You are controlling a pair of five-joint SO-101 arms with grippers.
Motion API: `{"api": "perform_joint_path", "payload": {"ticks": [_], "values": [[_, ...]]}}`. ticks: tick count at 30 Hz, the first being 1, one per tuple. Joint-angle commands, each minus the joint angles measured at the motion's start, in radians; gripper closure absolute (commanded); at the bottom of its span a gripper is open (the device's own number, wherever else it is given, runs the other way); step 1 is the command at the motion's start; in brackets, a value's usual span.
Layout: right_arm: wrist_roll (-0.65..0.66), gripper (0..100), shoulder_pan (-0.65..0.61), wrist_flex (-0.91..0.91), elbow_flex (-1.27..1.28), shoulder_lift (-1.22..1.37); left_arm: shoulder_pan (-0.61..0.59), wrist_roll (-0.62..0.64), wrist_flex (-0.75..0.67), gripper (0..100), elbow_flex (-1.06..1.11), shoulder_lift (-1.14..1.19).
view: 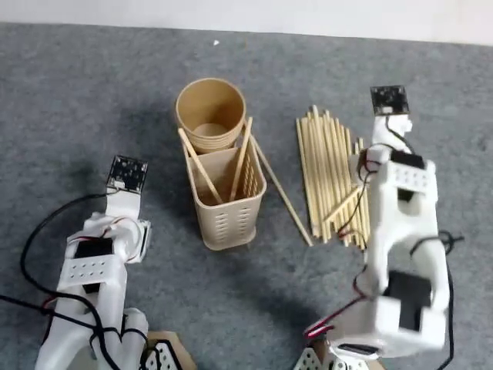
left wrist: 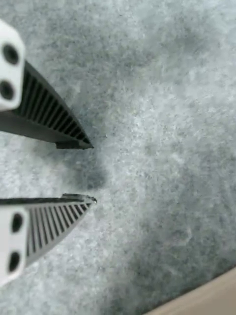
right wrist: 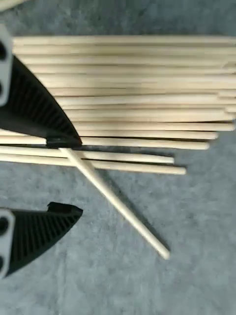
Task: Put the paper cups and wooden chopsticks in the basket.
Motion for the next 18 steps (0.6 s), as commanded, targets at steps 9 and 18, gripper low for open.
{"api": "perform_joint_path", "payload": {"ticks": [9,18], "values": [[0.074,80.7,-0.001,-0.018,-0.097,0.165,0.01,0.003,-0.015,82,-0.005,-0.01],[0.081,88.6,0.008,-0.018,-0.099,0.243,0.01,0.003,-0.015,82,-0.002,-0.013]]}}
